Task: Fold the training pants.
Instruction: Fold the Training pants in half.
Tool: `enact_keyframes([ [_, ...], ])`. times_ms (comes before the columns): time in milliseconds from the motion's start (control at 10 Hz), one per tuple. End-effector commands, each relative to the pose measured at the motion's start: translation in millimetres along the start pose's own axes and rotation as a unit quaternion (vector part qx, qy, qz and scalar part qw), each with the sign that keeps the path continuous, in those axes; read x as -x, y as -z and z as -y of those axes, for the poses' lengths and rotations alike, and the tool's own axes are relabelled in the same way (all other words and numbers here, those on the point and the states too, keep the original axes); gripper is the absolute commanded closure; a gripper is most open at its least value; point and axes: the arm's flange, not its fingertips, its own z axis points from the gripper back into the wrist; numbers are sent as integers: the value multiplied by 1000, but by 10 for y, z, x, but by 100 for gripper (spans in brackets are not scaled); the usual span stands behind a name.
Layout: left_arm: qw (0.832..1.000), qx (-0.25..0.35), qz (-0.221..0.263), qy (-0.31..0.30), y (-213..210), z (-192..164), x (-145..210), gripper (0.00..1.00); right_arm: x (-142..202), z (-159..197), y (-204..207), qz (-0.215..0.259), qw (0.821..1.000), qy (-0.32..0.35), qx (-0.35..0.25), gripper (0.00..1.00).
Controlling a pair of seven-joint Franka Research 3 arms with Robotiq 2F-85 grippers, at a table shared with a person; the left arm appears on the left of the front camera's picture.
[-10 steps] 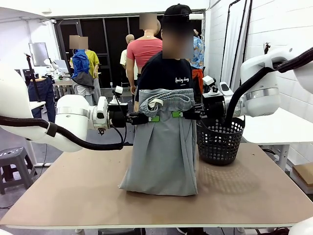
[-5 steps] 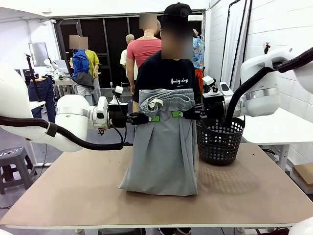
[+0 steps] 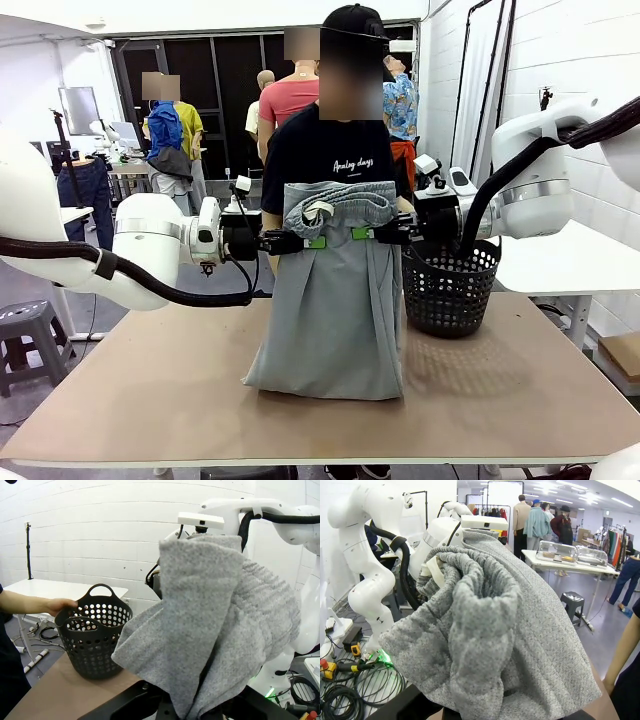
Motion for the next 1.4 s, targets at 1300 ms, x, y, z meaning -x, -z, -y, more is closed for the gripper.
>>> enact_keyframes([
  [1300,998,-33,51,25,-311,328,-732,100,-723,130,201,9,995,-10,-97,100],
])
